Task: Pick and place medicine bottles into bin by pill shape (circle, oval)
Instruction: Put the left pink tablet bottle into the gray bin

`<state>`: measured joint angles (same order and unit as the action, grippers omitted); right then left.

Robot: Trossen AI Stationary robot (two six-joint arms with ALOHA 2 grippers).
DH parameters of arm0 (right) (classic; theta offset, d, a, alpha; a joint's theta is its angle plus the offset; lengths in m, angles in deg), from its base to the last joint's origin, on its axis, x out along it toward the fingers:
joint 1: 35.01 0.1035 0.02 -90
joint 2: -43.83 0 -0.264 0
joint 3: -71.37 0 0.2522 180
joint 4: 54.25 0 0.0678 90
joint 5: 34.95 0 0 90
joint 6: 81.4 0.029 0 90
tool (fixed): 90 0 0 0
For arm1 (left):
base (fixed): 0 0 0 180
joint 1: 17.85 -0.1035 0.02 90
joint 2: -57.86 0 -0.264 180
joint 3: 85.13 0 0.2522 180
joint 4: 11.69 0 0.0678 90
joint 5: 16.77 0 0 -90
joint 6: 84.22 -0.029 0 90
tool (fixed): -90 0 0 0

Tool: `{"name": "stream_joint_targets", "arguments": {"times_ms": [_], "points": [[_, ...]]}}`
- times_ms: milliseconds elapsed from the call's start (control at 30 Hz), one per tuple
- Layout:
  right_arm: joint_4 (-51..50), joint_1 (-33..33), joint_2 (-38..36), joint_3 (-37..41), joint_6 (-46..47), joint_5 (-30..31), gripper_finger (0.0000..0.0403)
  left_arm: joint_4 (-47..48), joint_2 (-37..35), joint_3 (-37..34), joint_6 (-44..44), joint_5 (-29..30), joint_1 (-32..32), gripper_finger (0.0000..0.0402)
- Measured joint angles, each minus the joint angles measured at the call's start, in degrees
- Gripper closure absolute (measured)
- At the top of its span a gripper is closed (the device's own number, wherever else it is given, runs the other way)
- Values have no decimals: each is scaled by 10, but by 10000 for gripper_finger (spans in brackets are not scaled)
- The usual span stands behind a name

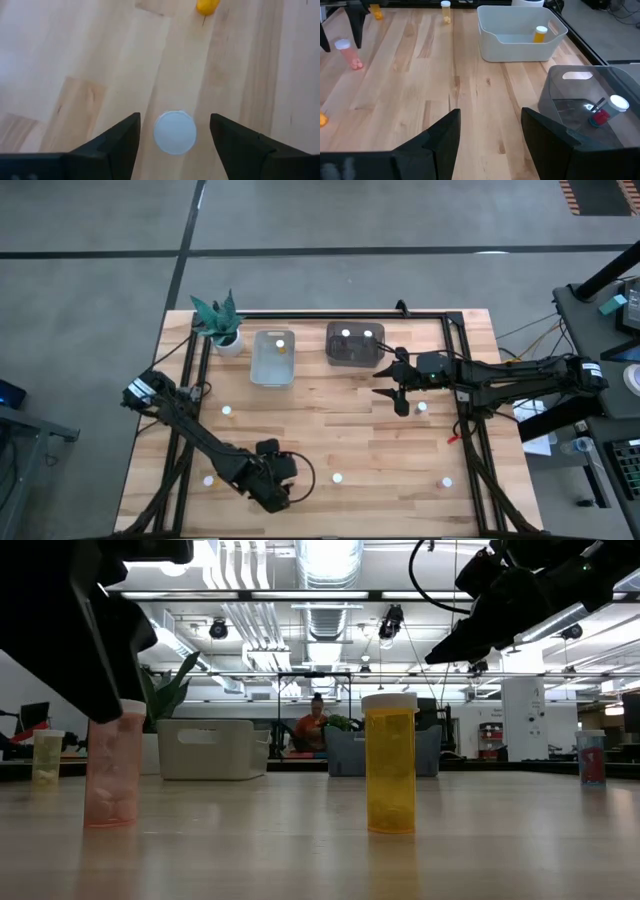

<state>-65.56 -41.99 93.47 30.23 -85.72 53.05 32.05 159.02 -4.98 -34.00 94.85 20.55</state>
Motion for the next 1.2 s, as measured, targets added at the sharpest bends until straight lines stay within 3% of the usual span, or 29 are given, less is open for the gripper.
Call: {"name": "stream_joint_targets", "arguments": {"times_ms": [467,667,833,1200], "points": [[0,0,0,0,2,0,202,5,0,0,-6,-1,-1,306],[-1,0,0,0,5,0,202,9,-11,7,-42,-3,-12,298],[-1,0,1,1,7,0,202,47,-60,14,-92,-3,-53,293],[0,0,1,1,9,0,202,116,-215,7,-230,24,-239,291]]}}
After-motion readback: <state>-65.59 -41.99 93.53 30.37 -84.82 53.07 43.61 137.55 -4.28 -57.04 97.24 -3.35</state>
